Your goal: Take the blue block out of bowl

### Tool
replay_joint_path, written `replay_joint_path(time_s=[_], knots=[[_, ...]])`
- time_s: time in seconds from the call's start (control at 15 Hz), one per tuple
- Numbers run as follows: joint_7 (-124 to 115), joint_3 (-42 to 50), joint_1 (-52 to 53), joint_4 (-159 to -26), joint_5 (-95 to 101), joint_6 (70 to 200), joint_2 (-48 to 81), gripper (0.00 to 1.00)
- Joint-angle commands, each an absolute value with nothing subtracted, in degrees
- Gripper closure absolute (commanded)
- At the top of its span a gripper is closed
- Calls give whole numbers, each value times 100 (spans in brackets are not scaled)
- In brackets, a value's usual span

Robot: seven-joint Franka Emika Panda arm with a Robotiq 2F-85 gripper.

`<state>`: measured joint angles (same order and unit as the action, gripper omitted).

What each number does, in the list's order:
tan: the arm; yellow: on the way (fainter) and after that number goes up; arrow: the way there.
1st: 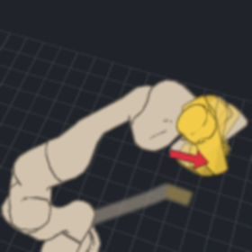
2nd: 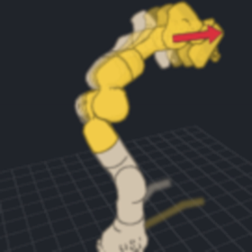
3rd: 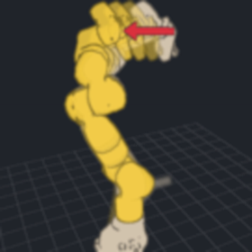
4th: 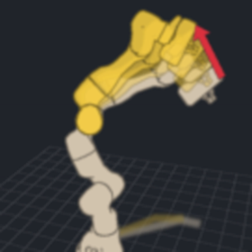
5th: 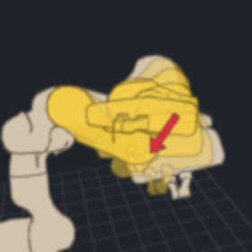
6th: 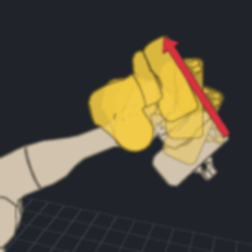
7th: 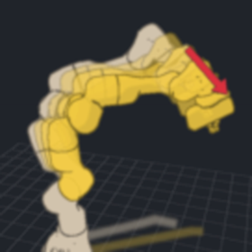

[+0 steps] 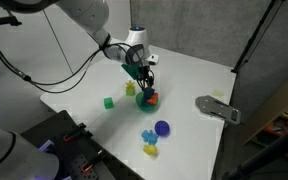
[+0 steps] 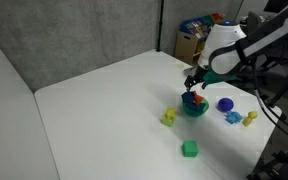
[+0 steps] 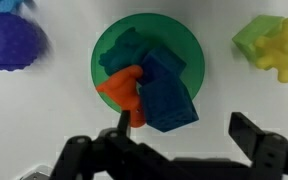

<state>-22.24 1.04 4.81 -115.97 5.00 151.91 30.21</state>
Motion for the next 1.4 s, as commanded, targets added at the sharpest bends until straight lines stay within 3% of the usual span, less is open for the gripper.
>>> replay_joint_path(time_s=[0.0, 1.0, 1.07, 1.33], knots=[[-1596, 108, 442, -11037, 340, 15193, 3525, 0], [-330, -207, 121, -10168, 12, 15069, 4434, 0], [-301, -220, 114, -10155, -19, 15070, 4447, 18], [-260, -199, 123, -10189, -20, 15125, 4376, 51]])
